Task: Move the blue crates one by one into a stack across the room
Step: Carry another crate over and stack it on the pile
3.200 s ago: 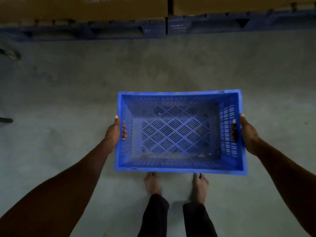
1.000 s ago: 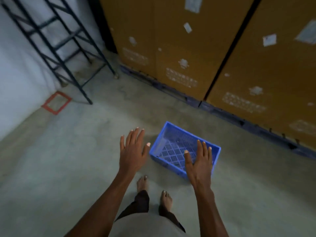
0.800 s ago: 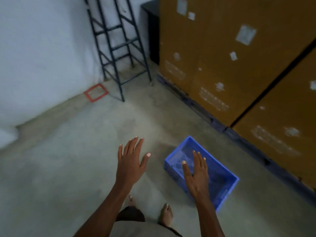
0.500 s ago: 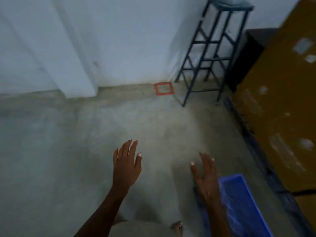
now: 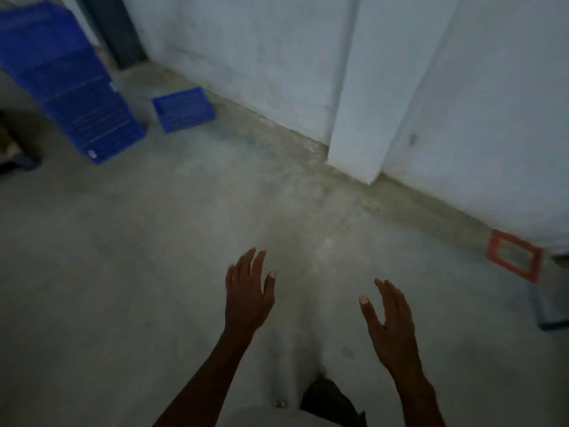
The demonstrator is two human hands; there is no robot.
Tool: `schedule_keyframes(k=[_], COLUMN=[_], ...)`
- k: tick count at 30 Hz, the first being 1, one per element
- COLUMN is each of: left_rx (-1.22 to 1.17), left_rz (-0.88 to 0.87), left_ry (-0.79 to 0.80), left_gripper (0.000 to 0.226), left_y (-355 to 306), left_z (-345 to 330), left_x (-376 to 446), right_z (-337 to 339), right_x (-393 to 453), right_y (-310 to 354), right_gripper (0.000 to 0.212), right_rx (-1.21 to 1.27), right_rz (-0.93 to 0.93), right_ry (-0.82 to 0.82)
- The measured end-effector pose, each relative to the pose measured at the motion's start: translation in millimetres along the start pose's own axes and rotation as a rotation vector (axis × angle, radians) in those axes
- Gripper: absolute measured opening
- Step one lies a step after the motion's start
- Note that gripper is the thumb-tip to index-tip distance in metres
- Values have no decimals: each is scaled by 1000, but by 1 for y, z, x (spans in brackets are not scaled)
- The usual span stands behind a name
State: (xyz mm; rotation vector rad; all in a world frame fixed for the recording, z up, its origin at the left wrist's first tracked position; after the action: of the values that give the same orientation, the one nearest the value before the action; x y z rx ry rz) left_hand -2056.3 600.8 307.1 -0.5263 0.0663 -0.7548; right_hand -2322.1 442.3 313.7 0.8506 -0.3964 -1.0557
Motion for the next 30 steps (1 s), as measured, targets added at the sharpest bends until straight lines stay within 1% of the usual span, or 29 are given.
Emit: schedule_keyframes(k=[4, 9, 11, 14, 17, 20, 24, 30], left_rx=[-42, -12, -21, -42, -59, -53, -50, -47], left_rz=[93, 238, 307, 413, 521, 551, 574, 603], left_ry=[-102, -142, -180, -232, -286, -308, -317, -324], left_gripper=[55, 58, 57, 60, 62, 62, 63, 63], left_y=[38, 85, 99, 119, 142, 171, 232, 322], left_z=[15, 20, 31, 48, 59, 64, 69, 87], left_x=[69, 167, 203, 254, 300, 359, 454, 611], right_z=[-66, -145, -166, -195, -227, -270, -332, -406], right_x=[91, 224, 277, 353, 417, 478, 559, 678], right_y=[51, 121, 158, 219, 269, 312, 356, 415], right_gripper=[67, 63, 65, 74, 71, 68, 68, 75], right_rx=[-12, -25, -60, -97, -110, -134, -199, -206], right_rz=[76, 207, 267, 358, 410, 451, 524, 489], right_ry=[129, 323, 369, 402, 454, 503, 531, 471])
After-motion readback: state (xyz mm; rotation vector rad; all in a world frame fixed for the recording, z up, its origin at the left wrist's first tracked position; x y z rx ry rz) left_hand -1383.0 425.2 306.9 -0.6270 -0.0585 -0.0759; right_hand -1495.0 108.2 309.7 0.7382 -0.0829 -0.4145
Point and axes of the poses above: each hand's wrist, its own x-axis towards the middle knuckle, its own z-axis out of the back of the hand, y = z × x, the point moved 5 cm from there along x, towards the middle knuckle, and after that the axes turned 4 degrees about x, right-handed, at the moved point
